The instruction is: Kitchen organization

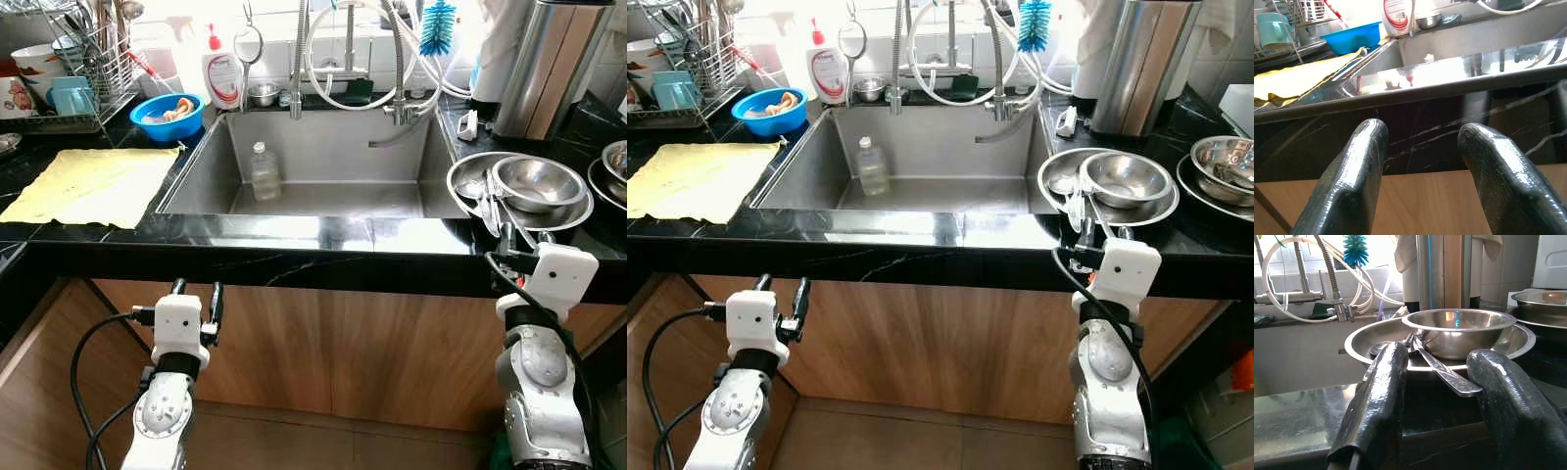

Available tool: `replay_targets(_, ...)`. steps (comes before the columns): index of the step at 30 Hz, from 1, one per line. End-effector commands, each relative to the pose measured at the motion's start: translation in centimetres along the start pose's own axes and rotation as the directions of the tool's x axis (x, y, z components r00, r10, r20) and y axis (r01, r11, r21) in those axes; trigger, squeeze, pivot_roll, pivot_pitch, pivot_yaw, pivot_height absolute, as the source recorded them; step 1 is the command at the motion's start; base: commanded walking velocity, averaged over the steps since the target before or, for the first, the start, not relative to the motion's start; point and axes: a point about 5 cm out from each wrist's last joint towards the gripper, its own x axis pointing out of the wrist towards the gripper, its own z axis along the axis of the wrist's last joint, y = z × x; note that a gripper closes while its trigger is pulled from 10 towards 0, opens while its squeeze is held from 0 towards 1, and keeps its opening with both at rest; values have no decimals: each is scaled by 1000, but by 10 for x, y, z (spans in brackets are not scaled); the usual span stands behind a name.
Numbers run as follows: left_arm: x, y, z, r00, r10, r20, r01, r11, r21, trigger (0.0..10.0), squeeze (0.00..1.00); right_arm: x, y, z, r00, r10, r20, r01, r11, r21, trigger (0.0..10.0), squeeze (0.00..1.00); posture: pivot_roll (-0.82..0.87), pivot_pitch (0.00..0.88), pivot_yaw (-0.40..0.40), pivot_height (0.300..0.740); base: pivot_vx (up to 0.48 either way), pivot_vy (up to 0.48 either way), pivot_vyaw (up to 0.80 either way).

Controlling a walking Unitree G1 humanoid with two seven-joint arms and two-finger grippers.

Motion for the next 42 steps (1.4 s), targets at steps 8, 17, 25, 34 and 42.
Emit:
replay_targets(8,3,-1,9,999,-1,36,1,1000,1,10000,0,2,3,-2,1000,11,-15,-11,1000,-2,10000,0,-132,0,64,740,0,0,0)
replay_targets(17,2,4,6,1000,6,19,-7,1000,23,10000,0,4,3,-4,999,8,-34,-8,1000,-15,10000,0,-127,0,60,740,0,0,0)
replay_targets(25,3,4,6,1000,8,21,-8,1000,19,10000,0,5,21,22,985,131,117,-130,991,-13,10000,0,-128,0,64,740,0,0,0)
replay_targets(34,5,2,10,999,4,35,-4,1000,10,10000,0,5,20,29,982,119,144,-116,993,-25,10000,0,-127,0,66,740,0,0,0)
replay_targets(42,19,-4,22,997,1,75,0,1000,-14,10000,0,-5,32,32,966,187,178,-178,982,-64,10000,0,-129,0,61,740,0,0,0)
